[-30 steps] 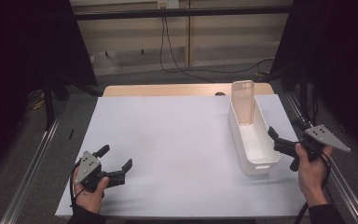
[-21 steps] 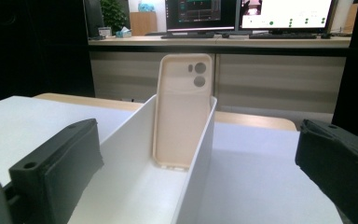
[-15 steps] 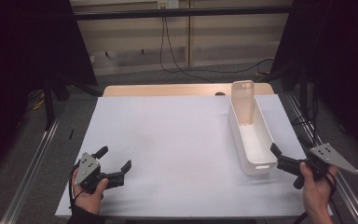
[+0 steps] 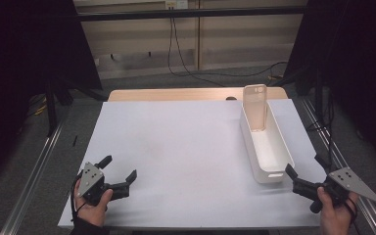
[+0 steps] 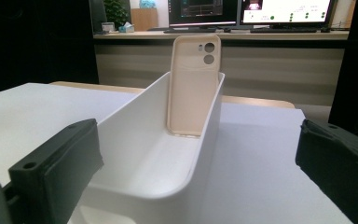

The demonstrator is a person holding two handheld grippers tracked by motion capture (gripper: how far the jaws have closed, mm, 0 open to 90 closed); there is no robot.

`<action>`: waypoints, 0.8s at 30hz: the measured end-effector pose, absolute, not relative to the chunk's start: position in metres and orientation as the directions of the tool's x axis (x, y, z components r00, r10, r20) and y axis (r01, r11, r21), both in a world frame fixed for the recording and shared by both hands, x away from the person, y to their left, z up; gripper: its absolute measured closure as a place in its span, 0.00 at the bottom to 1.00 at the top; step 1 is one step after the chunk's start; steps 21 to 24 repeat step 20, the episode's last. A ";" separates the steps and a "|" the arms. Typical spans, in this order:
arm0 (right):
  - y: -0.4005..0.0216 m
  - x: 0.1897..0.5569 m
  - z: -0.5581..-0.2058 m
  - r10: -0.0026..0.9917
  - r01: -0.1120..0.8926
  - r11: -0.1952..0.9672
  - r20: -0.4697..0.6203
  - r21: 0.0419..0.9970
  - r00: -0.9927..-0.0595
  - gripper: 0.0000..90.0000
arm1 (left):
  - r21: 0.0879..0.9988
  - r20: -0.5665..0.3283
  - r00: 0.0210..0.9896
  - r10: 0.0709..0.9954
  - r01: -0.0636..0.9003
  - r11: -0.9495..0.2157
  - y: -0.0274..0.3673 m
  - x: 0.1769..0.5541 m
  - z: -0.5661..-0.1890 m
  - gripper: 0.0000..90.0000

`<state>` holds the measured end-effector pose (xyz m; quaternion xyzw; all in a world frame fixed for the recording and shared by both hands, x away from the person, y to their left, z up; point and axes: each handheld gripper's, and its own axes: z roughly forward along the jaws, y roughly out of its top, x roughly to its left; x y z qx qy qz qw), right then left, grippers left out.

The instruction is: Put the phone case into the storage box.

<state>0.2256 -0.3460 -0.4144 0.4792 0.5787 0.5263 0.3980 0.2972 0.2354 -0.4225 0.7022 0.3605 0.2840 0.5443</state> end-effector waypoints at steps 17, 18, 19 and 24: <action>-0.341 0.211 -0.430 0.976 0.152 -0.004 0.037 0.988 -0.215 0.00 | 0.967 -0.007 0.558 0.830 0.216 -0.137 0.237 0.290 -0.423 0.02; -0.341 0.212 -0.430 0.976 0.148 -0.007 0.039 0.989 -0.213 0.00 | 0.966 -0.007 0.563 0.826 0.217 -0.139 0.236 0.290 -0.424 0.02; -0.341 0.212 -0.429 0.977 0.142 -0.011 0.041 0.990 -0.211 0.00 | 0.966 -0.006 0.565 0.825 0.217 -0.142 0.236 0.290 -0.424 0.02; -0.341 0.212 -0.429 0.977 0.138 -0.012 0.041 0.990 -0.211 0.00 | 0.966 -0.008 0.563 0.826 0.218 -0.139 0.235 0.290 -0.424 0.02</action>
